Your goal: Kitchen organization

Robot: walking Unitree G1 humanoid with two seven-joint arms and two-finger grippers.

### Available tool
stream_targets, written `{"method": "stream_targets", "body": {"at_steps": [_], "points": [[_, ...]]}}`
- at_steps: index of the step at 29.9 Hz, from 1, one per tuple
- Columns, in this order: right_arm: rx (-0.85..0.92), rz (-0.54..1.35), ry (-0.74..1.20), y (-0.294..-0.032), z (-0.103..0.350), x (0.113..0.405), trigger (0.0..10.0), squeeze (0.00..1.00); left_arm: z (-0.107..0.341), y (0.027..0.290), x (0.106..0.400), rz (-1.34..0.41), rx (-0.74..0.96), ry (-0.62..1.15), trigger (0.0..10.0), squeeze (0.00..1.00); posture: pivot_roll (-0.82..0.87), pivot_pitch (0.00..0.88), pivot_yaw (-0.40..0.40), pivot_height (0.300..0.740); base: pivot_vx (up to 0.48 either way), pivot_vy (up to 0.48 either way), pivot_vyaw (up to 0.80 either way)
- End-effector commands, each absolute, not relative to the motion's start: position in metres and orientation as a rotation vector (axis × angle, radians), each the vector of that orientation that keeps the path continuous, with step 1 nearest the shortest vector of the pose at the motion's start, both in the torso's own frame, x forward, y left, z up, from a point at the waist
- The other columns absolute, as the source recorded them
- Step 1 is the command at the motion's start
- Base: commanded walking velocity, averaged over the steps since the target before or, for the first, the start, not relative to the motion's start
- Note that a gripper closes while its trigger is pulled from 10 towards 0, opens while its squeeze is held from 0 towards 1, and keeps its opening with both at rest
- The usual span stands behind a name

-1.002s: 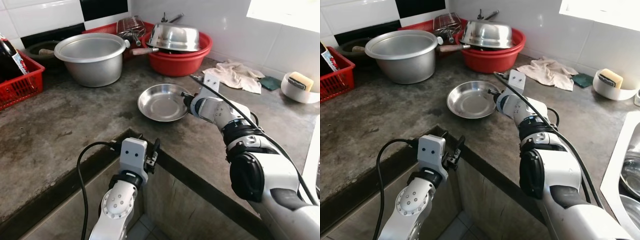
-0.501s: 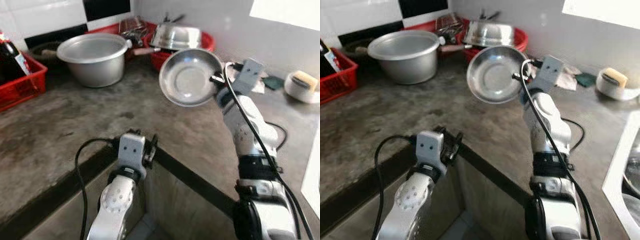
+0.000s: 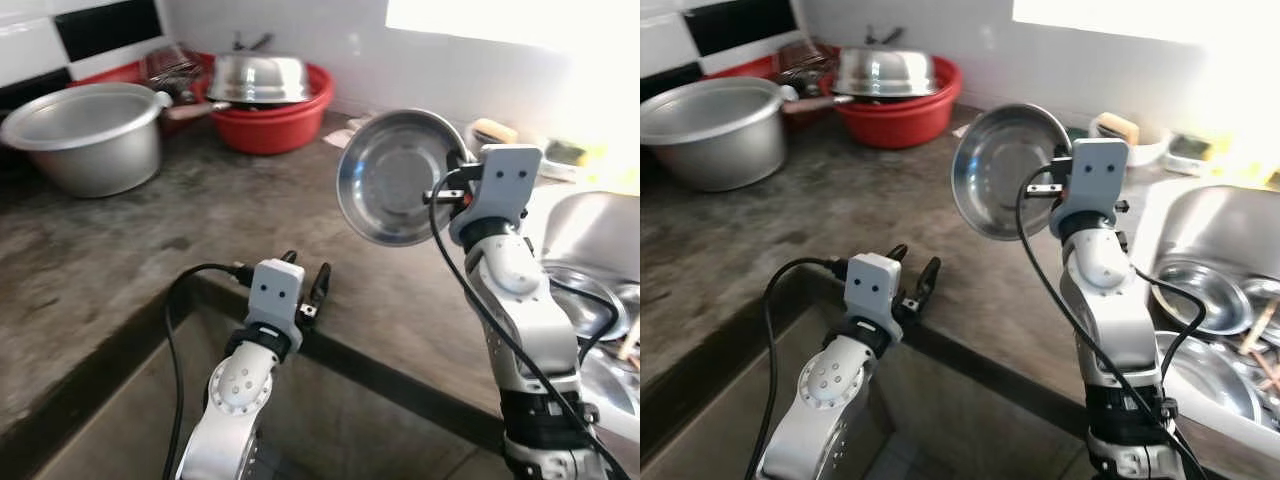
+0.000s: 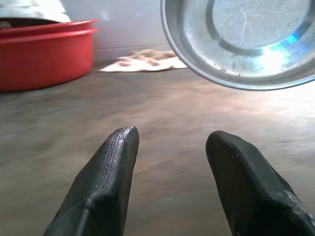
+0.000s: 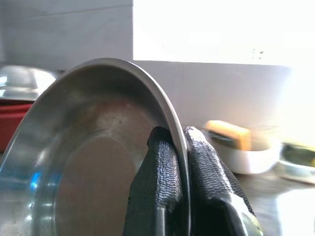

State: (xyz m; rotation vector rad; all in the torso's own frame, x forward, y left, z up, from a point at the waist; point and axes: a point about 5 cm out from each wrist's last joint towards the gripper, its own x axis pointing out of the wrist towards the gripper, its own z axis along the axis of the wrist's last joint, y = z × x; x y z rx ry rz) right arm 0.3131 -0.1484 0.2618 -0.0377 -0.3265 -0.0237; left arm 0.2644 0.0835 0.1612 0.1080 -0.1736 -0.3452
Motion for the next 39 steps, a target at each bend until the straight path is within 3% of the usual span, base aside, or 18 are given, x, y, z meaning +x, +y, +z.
{"method": "stream_targets", "body": {"at_steps": [1, 12, 13, 25, 39], "points": [[-0.057, -0.063, -0.339, -0.155, 0.264, 0.308, 0.0, 0.0, 0.162, 0.079, 0.266, -0.352, 0.099, -0.175, 10.0, 0.0, 0.03, 0.038, 0.008, 0.74, 0.0, -0.42, -0.8], [-0.109, -0.058, -0.325, -0.146, 0.264, 0.305, 0.0, 0.0, 0.163, 0.085, 0.269, -0.339, 0.117, -0.192, 10.0, 0.0, 0.04, 0.042, 0.006, 0.74, 0.0, 0.0, -0.73], [-0.114, -0.06, -0.318, -0.145, 0.263, 0.305, 9.8, 0.0, 0.164, 0.085, 0.269, -0.337, 0.111, -0.195, 10.0, 0.0, 0.04, 0.044, 0.005, 0.74, 0.0, 0.0, 0.0], [-0.124, -0.096, -0.27, -0.15, 0.259, 0.31, 10.0, 0.0, 0.16, 0.084, 0.267, -0.348, 0.109, -0.176, 10.0, 0.0, 0.05, 0.05, 0.008, 0.74, 0.044, -0.368, 0.0], [-0.143, -0.03, -0.126, -0.154, 0.246, 0.327, 10.0, 0.0, 0.157, 0.088, 0.266, -0.312, 0.107, -0.155, 10.0, 0.0, 0.06, 0.049, 0.002, 0.74, 0.0, 0.0, 0.0]]}}
